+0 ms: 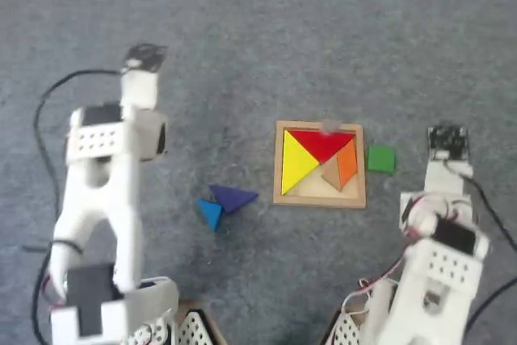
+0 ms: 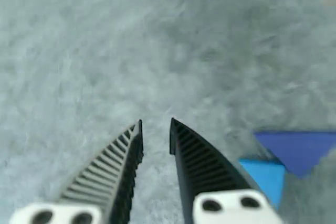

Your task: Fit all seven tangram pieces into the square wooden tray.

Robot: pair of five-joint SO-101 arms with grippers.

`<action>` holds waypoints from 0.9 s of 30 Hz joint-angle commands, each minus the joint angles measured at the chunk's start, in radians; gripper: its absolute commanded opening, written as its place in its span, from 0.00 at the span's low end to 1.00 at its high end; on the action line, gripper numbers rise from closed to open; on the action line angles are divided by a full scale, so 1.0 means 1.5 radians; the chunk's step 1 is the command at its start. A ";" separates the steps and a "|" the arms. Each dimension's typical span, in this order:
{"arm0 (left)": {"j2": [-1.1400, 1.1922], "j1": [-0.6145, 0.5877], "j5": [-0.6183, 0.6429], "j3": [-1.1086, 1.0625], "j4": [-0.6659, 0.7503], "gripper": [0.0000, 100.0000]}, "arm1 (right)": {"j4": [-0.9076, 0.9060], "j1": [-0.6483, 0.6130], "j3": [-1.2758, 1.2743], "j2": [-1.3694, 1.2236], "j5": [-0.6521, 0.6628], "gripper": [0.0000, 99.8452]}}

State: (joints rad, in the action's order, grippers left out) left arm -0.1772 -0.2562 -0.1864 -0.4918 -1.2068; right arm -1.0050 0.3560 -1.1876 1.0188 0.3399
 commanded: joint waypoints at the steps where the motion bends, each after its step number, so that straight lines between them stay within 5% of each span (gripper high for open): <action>1: -0.091 -0.041 0.074 -0.082 0.088 0.09 | -0.007 -0.031 0.171 -0.175 -0.081 0.24; 6: -0.102 -0.045 0.119 -0.183 0.204 0.09 | 0.058 -0.074 0.282 -0.405 -0.103 0.22; 11: -0.097 -0.075 0.122 -0.189 0.223 0.09 | 0.092 -0.123 0.392 -0.620 -0.070 0.22; 19: -0.096 -0.077 0.123 -0.194 0.223 0.09 | -0.011 -0.211 0.499 -0.695 -0.044 0.33; 27: -0.096 -0.076 0.123 -0.196 0.222 0.09 | -0.082 -0.254 0.594 -0.701 -0.213 0.24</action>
State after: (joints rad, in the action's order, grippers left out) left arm -0.2846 -0.3652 -0.0192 -0.7879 -0.8922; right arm -1.0894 -0.0015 -0.3959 -0.0384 0.1266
